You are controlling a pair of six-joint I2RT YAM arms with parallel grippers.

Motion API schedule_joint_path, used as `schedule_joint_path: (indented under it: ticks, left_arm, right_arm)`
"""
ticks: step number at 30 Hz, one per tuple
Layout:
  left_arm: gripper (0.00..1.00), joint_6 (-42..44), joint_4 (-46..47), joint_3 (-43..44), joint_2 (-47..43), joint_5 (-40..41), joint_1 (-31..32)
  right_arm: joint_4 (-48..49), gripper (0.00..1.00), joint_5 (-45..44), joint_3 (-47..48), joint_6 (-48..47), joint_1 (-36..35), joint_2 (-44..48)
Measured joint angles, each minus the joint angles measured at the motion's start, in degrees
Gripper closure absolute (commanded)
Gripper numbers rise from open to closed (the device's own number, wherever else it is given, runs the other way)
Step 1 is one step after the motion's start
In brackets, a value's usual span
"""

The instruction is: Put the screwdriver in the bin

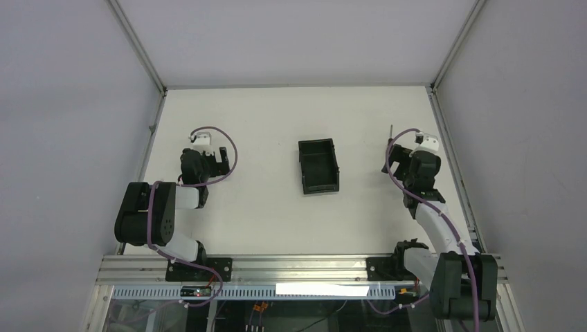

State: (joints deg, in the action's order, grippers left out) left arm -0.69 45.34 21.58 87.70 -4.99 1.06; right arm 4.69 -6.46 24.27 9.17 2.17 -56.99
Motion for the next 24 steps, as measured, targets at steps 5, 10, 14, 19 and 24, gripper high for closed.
schedule_joint_path:
  ticks: [5, 10, 14, 19, 24]
  left_arm:
    - [0.01, 0.00, 0.00, 0.00, 0.00, 0.00, 0.00]
    - [0.01, 0.00, 0.00, 0.00, 0.00, 0.00, 0.00]
    - [0.01, 0.00, 0.00, 0.00, 0.00, 0.00, 0.00]
    - [0.01, 0.00, -0.02, 0.00, 0.00, 0.02, 0.00]
    - [0.01, 0.00, 0.00, 0.00, 0.00, 0.02, 0.00]
  right_arm:
    - [-1.70, 0.01, -1.03, 0.66, 0.22, 0.00, 0.79]
    - [-10.51, 0.01, -1.68, 8.72, 0.98, 0.00, -1.20]
    - [-20.37, 0.01, -1.25, 22.71, 1.31, 0.00, -8.90]
    - [-31.76, 0.02, -1.20, 41.66, 1.29, 0.00, -23.93]
    - [-41.35, 0.06, -1.27, 56.46, 0.90, 0.00, -40.85]
